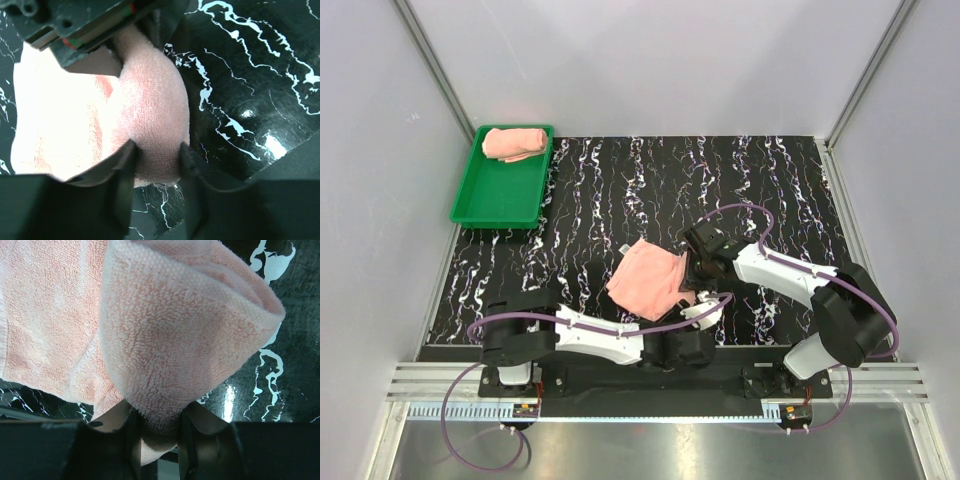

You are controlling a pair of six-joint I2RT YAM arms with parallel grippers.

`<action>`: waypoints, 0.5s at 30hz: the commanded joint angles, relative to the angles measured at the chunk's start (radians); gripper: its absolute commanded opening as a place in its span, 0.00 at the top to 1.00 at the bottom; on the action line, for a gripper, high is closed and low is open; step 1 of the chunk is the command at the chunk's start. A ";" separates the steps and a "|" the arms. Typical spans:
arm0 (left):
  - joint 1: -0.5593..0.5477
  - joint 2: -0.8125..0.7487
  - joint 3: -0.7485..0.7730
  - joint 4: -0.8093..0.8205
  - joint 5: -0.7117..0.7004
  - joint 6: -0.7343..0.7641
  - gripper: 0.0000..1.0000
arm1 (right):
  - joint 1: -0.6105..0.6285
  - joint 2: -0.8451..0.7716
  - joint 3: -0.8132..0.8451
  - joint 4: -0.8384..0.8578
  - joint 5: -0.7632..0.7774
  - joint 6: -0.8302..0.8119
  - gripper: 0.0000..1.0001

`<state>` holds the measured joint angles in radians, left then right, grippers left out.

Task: Roll the towels
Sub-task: Roll the towel

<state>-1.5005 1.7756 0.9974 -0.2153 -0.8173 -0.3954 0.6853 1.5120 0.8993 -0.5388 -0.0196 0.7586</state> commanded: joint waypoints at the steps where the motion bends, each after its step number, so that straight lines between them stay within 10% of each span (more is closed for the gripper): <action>1: 0.000 0.027 -0.036 -0.018 0.000 -0.060 0.70 | 0.010 -0.026 0.026 -0.062 -0.003 -0.028 0.81; 6: 0.002 0.015 -0.052 -0.001 0.021 -0.062 0.77 | 0.007 -0.033 0.030 -0.088 0.015 -0.039 0.78; 15: 0.051 -0.160 -0.128 0.047 0.170 -0.080 0.78 | -0.137 -0.067 0.017 -0.115 0.043 -0.122 0.38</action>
<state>-1.4731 1.6833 0.9096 -0.1432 -0.7425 -0.4297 0.6277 1.4929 0.9096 -0.6064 -0.0414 0.7071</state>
